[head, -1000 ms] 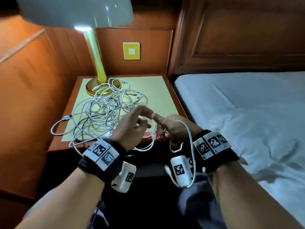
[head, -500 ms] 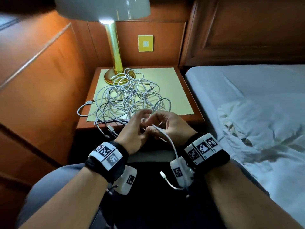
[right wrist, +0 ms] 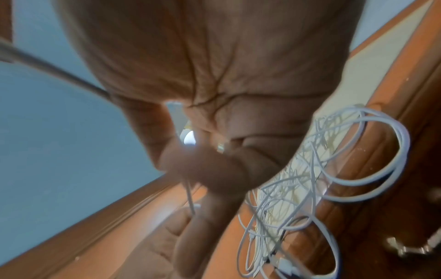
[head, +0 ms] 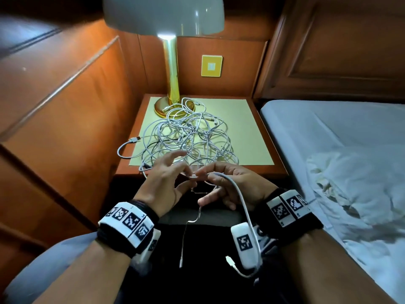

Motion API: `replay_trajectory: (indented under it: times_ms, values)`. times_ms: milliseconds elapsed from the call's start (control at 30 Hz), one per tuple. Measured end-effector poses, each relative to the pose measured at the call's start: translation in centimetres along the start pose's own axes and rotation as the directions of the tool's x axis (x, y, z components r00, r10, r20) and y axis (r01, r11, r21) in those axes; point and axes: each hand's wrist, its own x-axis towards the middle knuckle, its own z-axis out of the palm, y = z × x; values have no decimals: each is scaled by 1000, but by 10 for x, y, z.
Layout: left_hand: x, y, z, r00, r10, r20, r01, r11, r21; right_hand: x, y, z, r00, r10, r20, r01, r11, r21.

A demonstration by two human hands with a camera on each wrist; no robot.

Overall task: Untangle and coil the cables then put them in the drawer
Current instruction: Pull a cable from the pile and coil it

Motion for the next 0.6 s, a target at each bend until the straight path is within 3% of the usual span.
replay_trajectory:
  times_ms: [100,233,367,500,600]
  values:
    - [0,-9,-17,999,42,-4,-42,999,-16,8,-3,1,990,115,-85,-106,989,104]
    - [4,-7,-42,986,-166,-23,151,939,-310,11,-8,1,979,148,-140,-127,981,147]
    - [7,-2,-41,977,-195,-89,155,930,-333,17,-4,6,978,141,-151,-135,990,51]
    - [10,-12,-39,974,-151,-167,135,985,-106,24,0,8,979,202,-30,-199,977,73]
    - [15,-20,-49,935,-262,-241,240,964,-115,18,-4,3,985,141,103,-146,988,42]
